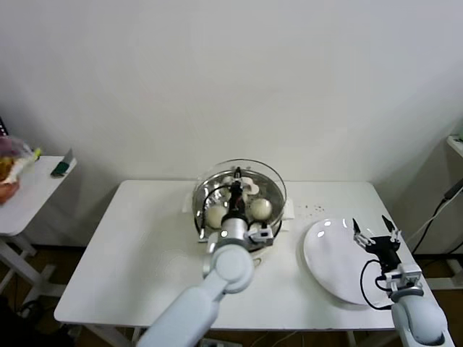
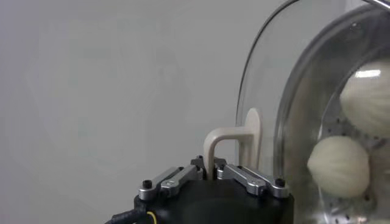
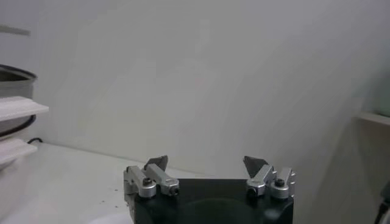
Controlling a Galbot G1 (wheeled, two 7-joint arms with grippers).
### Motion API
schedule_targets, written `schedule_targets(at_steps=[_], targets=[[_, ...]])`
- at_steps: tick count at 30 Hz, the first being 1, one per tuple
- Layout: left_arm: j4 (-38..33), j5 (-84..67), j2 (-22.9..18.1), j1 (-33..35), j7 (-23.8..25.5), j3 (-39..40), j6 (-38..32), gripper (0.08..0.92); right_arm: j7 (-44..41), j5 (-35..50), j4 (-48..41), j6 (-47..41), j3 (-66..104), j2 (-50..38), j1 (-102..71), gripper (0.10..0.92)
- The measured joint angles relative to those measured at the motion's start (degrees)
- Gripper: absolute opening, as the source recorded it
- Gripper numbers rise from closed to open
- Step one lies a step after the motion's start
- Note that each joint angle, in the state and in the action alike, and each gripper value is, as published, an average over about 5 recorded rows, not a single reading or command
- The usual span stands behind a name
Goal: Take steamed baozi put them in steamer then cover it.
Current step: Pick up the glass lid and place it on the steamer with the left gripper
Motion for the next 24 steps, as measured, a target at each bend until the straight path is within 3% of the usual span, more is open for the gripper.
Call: schedule_targets(at_steps=[8, 24], targets=[[3.9, 1.41, -3.08, -0.29, 0.3, -1.26, -0.01, 0.154, -0.18, -0.39, -0.17, 0.32, 0.3, 0.14, 0.0, 0.823], [6.72, 1.73, -3.55, 0.04, 0.66, -1.92, -0.03, 0.154, -0.33, -0.9, -1.06, 0.64, -0.16, -0.09, 1.08, 0.823]])
